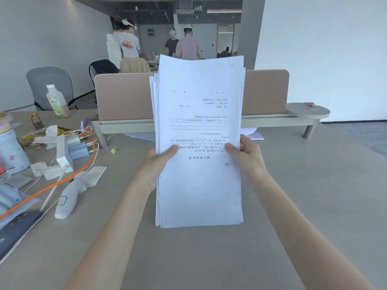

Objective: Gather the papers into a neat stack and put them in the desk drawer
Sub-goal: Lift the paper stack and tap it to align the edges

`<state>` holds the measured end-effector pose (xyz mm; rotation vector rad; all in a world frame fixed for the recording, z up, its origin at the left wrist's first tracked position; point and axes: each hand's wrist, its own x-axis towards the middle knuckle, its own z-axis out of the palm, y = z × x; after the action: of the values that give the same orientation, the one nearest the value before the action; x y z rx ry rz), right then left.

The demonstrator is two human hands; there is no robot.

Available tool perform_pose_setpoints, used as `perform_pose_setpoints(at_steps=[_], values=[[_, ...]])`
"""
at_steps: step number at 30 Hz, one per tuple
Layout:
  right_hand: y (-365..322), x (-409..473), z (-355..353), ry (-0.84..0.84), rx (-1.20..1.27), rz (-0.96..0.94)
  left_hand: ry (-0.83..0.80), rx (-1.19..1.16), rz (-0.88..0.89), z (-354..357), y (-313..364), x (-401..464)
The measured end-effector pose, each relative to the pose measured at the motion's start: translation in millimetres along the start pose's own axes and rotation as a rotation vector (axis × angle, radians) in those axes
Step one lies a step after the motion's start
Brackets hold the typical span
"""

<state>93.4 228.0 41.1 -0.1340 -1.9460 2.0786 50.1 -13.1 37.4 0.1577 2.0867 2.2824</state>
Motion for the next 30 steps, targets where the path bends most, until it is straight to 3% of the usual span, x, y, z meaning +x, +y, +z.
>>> perform_pose_setpoints(at_steps=[9, 21, 27, 30], values=[[-50, -7, 16, 0.044, -0.08, -0.212, 0.073, -0.022, 0.221, 10, 42, -9], [-41, -10, 18, 0.006, -0.044, -0.224, 0.064, -0.062, 0.081, 8, 20, -11], [-60, -3, 17, 0.041, -0.177, -0.364, 0.035, -0.081, 0.091, 5, 21, -11], [-75, -4, 16, 0.04, -0.295, -0.531, 0.03, -0.079, 0.09, 4, 23, -11]])
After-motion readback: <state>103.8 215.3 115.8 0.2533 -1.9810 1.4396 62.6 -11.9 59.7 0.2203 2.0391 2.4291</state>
